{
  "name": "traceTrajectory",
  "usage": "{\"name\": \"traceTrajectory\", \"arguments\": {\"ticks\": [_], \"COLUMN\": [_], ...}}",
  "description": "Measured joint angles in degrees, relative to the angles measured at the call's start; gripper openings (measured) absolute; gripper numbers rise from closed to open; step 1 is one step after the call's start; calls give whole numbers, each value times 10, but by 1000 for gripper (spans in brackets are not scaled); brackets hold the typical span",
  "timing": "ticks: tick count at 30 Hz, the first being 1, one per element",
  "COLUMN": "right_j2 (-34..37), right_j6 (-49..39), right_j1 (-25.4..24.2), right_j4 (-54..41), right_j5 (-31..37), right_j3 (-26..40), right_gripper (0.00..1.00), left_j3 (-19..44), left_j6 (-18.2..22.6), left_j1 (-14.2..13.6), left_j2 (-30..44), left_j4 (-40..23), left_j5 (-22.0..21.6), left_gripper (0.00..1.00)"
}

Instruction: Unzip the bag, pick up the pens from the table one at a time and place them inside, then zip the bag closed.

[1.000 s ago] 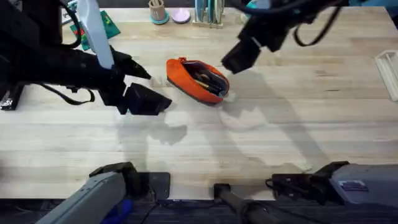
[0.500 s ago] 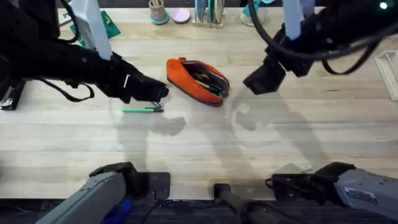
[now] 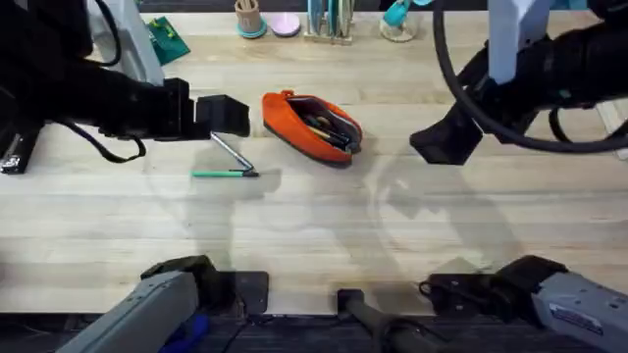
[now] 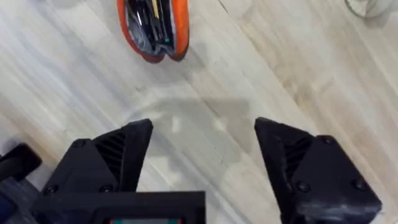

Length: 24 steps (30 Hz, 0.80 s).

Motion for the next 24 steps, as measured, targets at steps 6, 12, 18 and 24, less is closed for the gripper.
{"name": "traceTrajectory", "arguments": {"ticks": [6,12,18,24], "right_j2": [-18,-55,-92,-102], "right_j6": [20,41,63,67], "right_j1": [0,0,4,21], "right_j4": [-5,-12,-17,-19], "right_j5": [4,4,4,4], "right_j3": [-18,-34,-35,-35], "right_gripper": [996,996,996,996], "left_j3": [0,0,0,0], "left_j6": [-55,-146,-248,-313], "left_j1": [0,0,0,0], "left_j2": [0,0,0,4], "left_j4": [-9,-1,-5,-17], "left_j5": [-20,-25,-27,-39], "left_gripper": [996,994,995,995]}}
